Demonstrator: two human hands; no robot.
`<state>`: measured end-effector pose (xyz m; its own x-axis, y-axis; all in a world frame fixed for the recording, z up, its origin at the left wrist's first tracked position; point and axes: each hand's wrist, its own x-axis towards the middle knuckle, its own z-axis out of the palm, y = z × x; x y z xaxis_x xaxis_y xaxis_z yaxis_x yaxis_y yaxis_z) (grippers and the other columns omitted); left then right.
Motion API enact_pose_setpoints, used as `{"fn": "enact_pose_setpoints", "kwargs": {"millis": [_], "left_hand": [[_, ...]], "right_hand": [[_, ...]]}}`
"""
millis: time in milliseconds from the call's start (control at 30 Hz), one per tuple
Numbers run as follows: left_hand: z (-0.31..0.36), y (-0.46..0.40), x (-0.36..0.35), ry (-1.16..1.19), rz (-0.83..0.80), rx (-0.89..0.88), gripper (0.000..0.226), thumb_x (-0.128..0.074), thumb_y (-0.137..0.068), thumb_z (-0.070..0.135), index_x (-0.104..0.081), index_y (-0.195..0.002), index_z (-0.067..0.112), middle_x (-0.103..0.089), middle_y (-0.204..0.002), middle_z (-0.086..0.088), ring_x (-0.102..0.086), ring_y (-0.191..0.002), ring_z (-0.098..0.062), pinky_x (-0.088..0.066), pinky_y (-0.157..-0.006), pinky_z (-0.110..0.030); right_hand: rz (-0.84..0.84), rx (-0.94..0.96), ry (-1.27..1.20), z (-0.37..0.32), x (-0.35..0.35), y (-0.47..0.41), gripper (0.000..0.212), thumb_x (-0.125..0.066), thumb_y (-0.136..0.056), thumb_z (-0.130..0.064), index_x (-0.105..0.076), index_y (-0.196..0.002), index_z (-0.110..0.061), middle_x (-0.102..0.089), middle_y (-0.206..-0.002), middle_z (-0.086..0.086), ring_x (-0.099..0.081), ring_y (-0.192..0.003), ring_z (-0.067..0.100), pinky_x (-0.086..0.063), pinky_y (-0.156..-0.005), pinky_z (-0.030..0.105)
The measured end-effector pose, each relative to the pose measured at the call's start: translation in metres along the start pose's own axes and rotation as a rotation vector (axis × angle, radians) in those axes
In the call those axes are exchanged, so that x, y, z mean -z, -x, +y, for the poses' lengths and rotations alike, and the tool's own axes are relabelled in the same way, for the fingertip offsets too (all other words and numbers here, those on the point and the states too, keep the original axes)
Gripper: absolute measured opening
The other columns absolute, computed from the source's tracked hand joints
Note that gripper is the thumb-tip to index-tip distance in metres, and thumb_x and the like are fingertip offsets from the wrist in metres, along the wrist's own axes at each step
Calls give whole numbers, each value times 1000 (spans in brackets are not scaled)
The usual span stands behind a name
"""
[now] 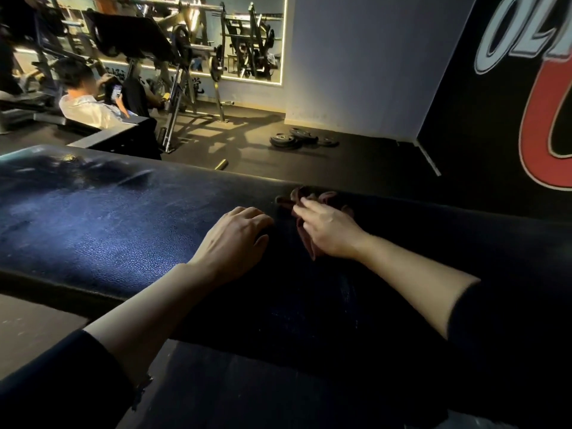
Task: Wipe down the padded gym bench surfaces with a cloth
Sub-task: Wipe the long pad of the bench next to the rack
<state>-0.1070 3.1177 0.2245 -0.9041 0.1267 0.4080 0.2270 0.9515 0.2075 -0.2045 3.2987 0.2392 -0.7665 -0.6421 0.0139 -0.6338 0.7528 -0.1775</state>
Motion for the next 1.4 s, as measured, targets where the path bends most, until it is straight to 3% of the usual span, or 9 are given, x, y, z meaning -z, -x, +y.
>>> {"fn": "enact_pose_setpoints", "kwargs": {"millis": [167, 333, 467, 600, 700, 833, 967, 1200, 1400], "left_hand": [[6, 0, -8, 46, -29, -43, 29, -57, -92, 20, -64, -120, 16, -62, -121, -4, -55, -109, -23, -43, -91, -31], [15, -1, -7, 61, -17, -51, 29, -57, -93, 20, -64, -120, 14, -61, -122, -5, -54, -111, -24, -41, -93, -30], [25, 6, -5, 81, -10, -86, 29, -58, -92, 21, -64, -119, 14, -61, -122, -5, -55, -111, -25, -43, -93, -34], [36, 10, -2, 79, -19, -99, 30, -58, -92, 24, -64, -119, 14, -60, -123, -4, -54, -112, -23, -42, -94, -33], [44, 12, 1, 77, -36, -91, 32, -58, -92, 25, -62, -121, 13, -58, -126, -5, -52, -115, -24, -40, -95, -32], [53, 18, -3, 80, -35, -96, 31, -58, -92, 24, -63, -121, 15, -60, -124, -5, -53, -114, -25, -40, -95, -32], [58, 28, -4, 72, -3, -113, 29, -54, -92, 22, -66, -116, 13, -64, -118, -7, -57, -107, -27, -42, -93, -32], [60, 45, 8, 114, 72, -79, 19, -54, -84, 15, -69, -95, 11, -65, -91, -7, -62, -83, -25, -41, -70, -25], [58, 56, 6, 72, 42, -66, 18, -65, -85, 11, -69, -102, 10, -66, -100, -7, -61, -92, -28, -46, -77, -32]], "right_hand": [[-27, 79, -60, 12, -4, 53, 47, -33, -103, -25, -26, -150, -25, -11, -160, -6, -9, -147, 14, -9, -120, 32], [5, -191, -6, 50, 2, -17, 47, -31, -102, -21, -28, -149, -19, -14, -160, 3, -16, -146, 23, -14, -118, 33], [287, -159, -100, 46, 5, -19, 46, -48, -88, -3, -55, -132, -12, -50, -140, 9, -47, -128, 27, -34, -108, 30], [546, -27, -116, 43, 22, 6, 62, -60, -77, 9, -49, -136, -6, -53, -131, 14, -49, -123, 27, -38, -108, 33], [340, 95, -54, 35, 31, 29, 67, -72, -82, -20, -42, -142, -13, -27, -152, 14, -31, -138, 30, -29, -114, 46], [-20, 27, -123, 34, 15, 48, 63, -63, -88, -41, -36, -145, -33, -10, -160, 3, -9, -147, 22, -11, -117, 37], [10, 22, -279, 18, 9, 65, 52, -61, -91, -29, -44, -140, -30, -29, -155, 5, -19, -145, 17, -12, -114, 27], [42, 365, -275, 13, -6, 132, 42, -58, -92, -13, -55, -132, -27, -40, -148, 1, -30, -137, 8, -13, -112, 12], [95, 88, -192, 44, 6, 65, 46, -52, -94, -12, -51, -135, -31, -39, -150, 1, -32, -136, 24, -21, -115, 38]]}}
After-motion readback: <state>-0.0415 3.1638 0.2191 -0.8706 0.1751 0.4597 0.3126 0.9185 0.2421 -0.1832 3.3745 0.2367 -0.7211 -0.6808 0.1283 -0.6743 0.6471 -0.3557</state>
